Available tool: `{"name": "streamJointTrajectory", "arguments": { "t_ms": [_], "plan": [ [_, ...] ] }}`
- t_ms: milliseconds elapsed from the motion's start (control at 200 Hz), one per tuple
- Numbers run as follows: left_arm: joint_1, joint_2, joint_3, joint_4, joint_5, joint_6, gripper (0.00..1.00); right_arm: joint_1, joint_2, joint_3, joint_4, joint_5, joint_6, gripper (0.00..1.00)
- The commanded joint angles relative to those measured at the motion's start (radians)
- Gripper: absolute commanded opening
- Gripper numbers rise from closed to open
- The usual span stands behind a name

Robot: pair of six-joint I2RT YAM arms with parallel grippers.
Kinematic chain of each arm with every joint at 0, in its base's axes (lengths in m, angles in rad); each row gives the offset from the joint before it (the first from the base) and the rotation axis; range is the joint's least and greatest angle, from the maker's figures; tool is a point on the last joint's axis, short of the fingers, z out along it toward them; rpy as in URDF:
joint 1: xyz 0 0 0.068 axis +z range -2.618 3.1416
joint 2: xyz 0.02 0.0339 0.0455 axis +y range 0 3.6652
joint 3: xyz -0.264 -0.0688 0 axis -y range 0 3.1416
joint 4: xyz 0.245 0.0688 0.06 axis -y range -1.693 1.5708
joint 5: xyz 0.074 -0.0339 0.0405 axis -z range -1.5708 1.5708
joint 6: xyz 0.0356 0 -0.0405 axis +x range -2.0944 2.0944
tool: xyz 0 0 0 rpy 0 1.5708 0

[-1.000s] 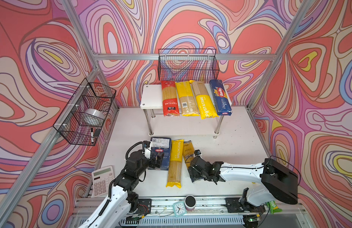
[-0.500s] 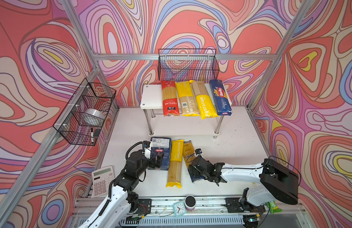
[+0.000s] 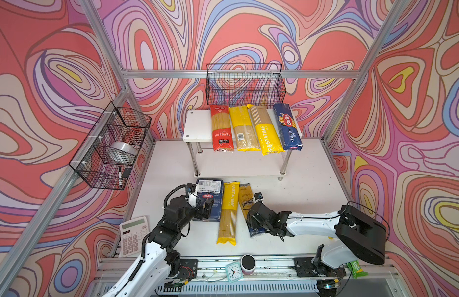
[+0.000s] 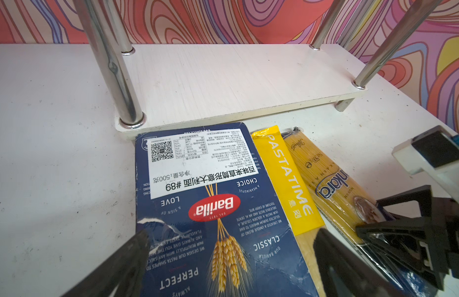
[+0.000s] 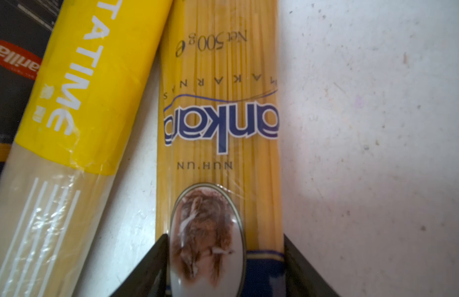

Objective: Arrange pasta packages on shelves
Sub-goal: Rotate the pasta bag at the center of the table.

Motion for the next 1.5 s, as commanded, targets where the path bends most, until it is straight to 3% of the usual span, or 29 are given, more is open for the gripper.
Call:
{"name": "streamJointTrajectory", "arguments": {
  "t_ms": [0, 686, 1202, 1497],
  "plan": [
    [-0.007, -0.004, 0.02, -0.009, -0.007, 0.006, 1.0, 0.004, -0.031, -0.047, -0.111, -0.034, 0.024, 0.57],
    [-0.007, -0.006, 0.021, -0.01, -0.012, 0.004, 1.0, 0.003, -0.331, -0.073, -0.281, 0.116, 0.084, 0.2],
    [-0.007, -0.011, 0.019, -0.01, -0.014, 0.003, 1.0, 0.002, -0.506, -0.025, -0.418, 0.159, 0.068, 0.11],
    [-0.007, -0.01, 0.019, -0.012, -0.017, 0.003, 1.0, 0.002, -0.587, 0.002, -0.388, 0.192, -0.026, 0.07]
  ]
}}
